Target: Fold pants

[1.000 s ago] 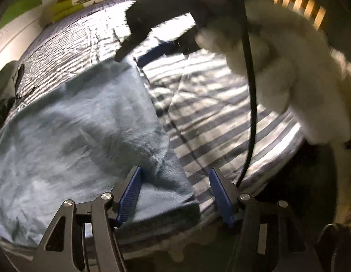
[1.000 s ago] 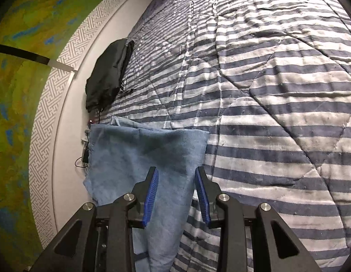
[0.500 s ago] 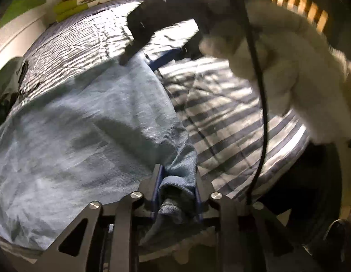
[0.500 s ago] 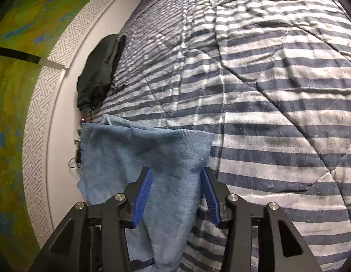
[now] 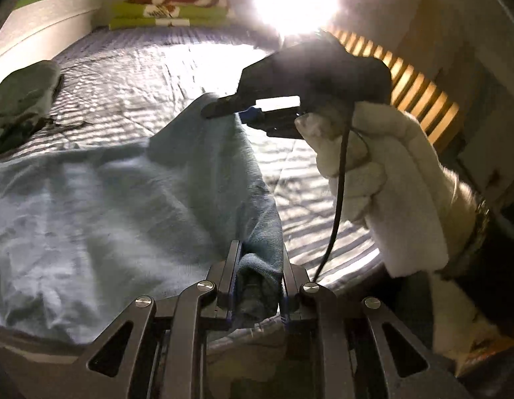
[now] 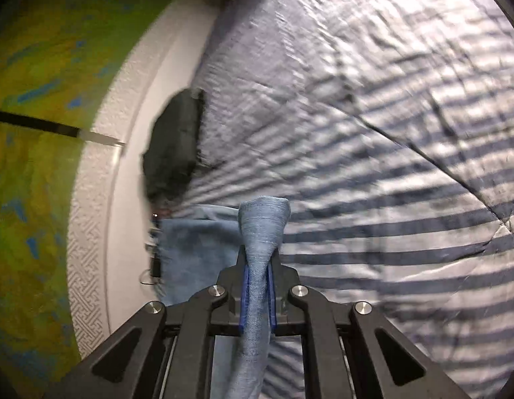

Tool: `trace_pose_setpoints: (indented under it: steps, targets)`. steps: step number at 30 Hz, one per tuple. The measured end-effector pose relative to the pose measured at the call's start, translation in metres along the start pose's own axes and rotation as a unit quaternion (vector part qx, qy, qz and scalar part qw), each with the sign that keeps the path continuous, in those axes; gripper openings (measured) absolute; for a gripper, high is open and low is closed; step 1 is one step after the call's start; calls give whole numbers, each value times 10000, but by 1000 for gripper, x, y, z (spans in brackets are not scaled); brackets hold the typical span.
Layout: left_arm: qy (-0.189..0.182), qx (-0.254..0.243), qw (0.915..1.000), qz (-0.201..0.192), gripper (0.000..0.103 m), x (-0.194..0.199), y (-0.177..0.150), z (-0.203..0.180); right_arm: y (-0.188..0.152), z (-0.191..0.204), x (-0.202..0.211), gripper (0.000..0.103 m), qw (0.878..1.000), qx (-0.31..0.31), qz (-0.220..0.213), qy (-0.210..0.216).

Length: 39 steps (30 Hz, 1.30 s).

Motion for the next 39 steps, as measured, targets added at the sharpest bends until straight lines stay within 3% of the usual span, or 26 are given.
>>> trace_pose_setpoints:
  steps: [5, 10, 15, 19, 24, 30, 36, 39]
  targets:
    - [-224, 268, 9975, -616, 20, 65, 15, 18, 0, 65, 24, 8, 9988, 287, -387, 130]
    - [-187, 557, 9920, -1117, 19, 137, 20, 61, 0, 135, 15, 8, 9962, 689, -513, 103]
    - [104, 1058, 9819, -1567, 17, 195, 10, 132, -4, 208, -24, 8, 9925, 1163, -361, 110]
    - [304, 1543, 9708, -1810, 16, 224, -9, 192, -16, 257, -79, 8, 9874, 1577, -137, -34]
    - [511, 2154, 9537, -2035, 16, 248, -42, 267, -36, 304, -162, 8, 9786, 2015, 257, -326]
    - [686, 2723, 9342, -2201, 15, 265, -80, 346, -55, 333, -237, 8, 9666, 2428, 539, -623]
    - [730, 3094, 9241, -2122, 15, 249, -102, 402, -66, 337, -296, 8, 9535, 2712, 743, -1086]
    - [739, 3257, 9210, -2007, 17, 240, -112, 416, -67, 335, -306, 14, 9480, 2829, 1021, -1040]
Point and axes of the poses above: each gripper's, at about its wrist camera, not at the fingertips, and x roughly against the way its jaws point, z to its left, y to its top, the point moved 10 cm from there along -x, roughly the way its jaws point, and after that the axes turned 11 degrees about -y, right-handed, at the moved point
